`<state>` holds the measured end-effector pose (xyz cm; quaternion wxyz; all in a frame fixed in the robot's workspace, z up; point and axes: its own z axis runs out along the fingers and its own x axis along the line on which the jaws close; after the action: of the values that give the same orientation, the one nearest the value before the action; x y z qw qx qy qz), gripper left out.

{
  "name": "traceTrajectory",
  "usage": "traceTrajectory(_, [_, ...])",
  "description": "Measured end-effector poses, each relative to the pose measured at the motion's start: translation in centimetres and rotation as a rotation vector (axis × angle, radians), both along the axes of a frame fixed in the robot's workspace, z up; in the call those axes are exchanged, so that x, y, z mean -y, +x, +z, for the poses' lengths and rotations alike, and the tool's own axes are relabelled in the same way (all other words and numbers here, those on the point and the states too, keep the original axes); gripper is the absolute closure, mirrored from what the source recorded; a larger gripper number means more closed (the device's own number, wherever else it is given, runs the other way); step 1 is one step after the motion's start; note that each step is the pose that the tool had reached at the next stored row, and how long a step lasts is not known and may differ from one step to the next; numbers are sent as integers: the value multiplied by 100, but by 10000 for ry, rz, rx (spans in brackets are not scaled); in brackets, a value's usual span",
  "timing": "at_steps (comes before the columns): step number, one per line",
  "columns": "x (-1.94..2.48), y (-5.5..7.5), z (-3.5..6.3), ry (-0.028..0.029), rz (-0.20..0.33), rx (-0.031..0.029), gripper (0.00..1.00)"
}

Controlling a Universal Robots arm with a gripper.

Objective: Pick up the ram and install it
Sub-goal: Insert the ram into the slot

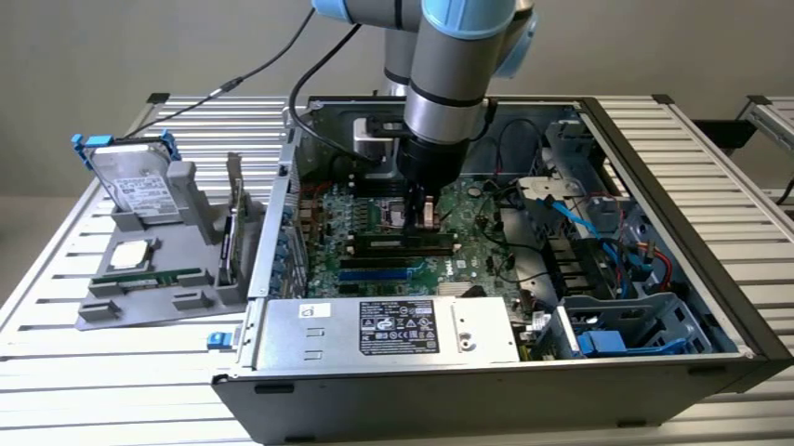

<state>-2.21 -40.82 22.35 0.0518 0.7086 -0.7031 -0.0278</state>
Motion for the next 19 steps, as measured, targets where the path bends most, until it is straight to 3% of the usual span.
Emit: traceTrajectory(19, [-4, 0, -63, -6, 0, 0, 86])
